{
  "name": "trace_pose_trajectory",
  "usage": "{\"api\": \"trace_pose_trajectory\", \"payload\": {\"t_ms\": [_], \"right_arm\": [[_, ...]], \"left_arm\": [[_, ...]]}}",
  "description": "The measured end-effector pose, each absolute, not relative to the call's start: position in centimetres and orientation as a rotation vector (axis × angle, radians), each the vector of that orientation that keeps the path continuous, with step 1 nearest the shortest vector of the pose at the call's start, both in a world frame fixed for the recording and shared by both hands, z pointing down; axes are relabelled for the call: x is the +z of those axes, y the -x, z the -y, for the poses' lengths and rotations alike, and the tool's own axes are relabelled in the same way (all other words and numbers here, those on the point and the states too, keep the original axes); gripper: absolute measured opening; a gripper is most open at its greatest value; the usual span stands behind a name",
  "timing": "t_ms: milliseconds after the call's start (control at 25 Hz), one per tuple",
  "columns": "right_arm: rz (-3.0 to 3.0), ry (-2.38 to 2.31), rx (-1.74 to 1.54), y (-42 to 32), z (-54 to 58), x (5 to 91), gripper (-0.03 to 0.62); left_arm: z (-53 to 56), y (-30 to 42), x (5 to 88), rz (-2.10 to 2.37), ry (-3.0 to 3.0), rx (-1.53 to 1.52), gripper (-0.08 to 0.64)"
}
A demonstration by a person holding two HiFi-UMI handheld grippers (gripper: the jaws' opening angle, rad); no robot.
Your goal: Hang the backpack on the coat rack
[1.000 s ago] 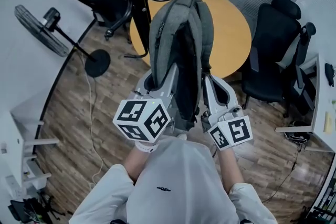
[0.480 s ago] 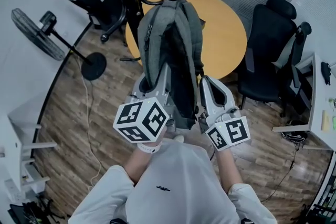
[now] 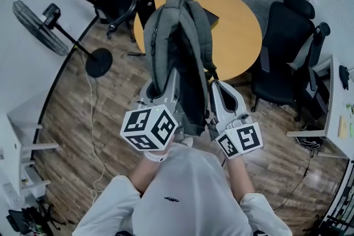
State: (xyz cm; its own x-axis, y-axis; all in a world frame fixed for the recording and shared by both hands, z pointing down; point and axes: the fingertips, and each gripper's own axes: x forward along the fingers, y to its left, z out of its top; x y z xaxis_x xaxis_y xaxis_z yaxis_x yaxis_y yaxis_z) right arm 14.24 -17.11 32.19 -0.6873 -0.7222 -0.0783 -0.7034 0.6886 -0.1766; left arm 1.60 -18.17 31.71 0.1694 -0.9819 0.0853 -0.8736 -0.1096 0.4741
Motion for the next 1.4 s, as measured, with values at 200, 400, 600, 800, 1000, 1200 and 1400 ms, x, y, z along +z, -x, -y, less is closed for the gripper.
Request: {"api": "trace_pose_trajectory", "payload": {"t_ms": [200,400,600,800,1000,1200,1400], "right_arm": [[-2.749,1.188,-0.215,-14.5,16.2,32.9,0.002],[-2.731,1.246,-0.231,-15.6,15.3,33.7,0.002],[-2.7,1.294,-0.26,-16.4,15.7,34.2,0.002],[-2.696,1.302,-0.272,-15.8,14.9,34.6,0.002],[-2.694,1.305,-0.269,-15.3,14.4,34.8,0.002],[-2.721,1.326,-0.233,-15.3,14.5,35.2,0.002],[-2.809,1.382,-0.105,-16.2,14.6,35.8,0.002]], "left_arm": [[18.3,-2.2,32.8,1.787,-2.066,-0.286,0.124],[18.1,-3.6,34.4,1.729,-2.124,-0.177,0.17],[18.2,-5.0,35.9,1.641,-2.148,-0.113,0.238],[17.1,-4.5,36.3,1.64,-2.163,-0.107,0.176],[16.0,-4.2,36.6,1.611,-2.184,-0.077,0.132],[15.5,-4.7,36.6,1.585,-2.246,-0.006,0.116],[15.5,-5.6,37.0,1.573,-2.318,0.094,0.058]]}}
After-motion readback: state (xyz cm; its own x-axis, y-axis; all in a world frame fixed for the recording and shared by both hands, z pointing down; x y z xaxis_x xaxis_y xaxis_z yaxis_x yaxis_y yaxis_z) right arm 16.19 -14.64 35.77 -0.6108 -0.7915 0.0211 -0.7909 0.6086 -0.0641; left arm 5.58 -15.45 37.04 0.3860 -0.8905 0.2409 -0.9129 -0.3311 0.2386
